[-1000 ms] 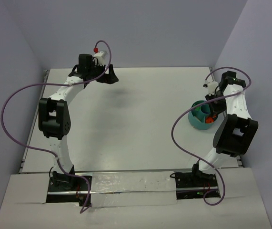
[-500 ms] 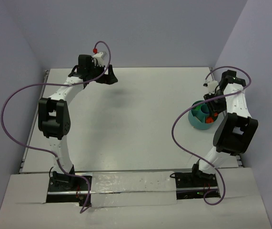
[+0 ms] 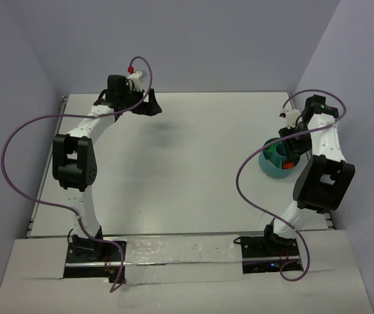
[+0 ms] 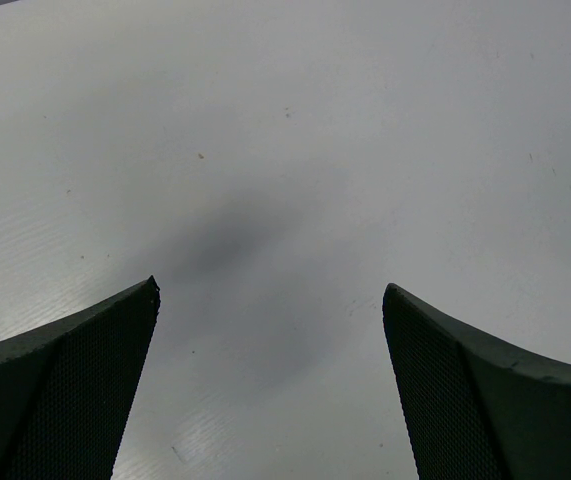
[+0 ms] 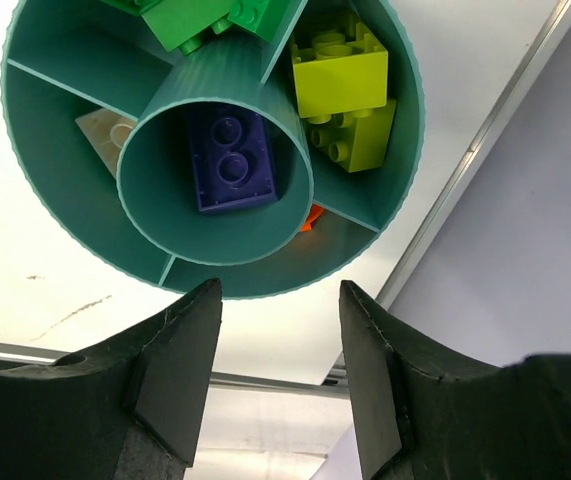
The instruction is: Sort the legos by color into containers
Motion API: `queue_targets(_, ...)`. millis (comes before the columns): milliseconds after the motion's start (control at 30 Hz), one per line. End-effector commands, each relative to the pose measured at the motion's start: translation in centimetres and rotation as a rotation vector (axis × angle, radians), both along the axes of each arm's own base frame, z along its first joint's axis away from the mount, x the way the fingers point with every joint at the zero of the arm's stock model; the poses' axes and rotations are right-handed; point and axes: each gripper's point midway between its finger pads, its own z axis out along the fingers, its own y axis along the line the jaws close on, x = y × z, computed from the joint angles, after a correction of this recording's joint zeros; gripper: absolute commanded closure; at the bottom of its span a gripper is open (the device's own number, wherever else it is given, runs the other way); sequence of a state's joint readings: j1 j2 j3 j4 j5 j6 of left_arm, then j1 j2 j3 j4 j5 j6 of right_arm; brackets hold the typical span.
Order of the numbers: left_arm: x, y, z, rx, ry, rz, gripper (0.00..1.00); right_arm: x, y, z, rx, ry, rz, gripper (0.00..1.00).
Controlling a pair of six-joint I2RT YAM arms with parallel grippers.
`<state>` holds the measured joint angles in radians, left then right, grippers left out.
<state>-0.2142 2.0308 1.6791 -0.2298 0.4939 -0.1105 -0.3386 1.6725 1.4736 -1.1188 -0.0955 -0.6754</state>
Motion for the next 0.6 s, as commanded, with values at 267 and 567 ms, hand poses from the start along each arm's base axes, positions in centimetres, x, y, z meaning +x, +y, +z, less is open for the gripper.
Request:
queue_targets(267, -0.4, 1.3, 5.9, -0.029, -0.069, 0.005, 0.01, 3.9, 4.4, 10.6, 0.098, -0.301, -0.012, 0.0)
queue_targets(567, -0.9, 7.8, 6.0, 0.04, 0.067, 0.094, 0.01, 14.5, 20.7, 14.8, 0.326, -0.493, 0.156, 0.0)
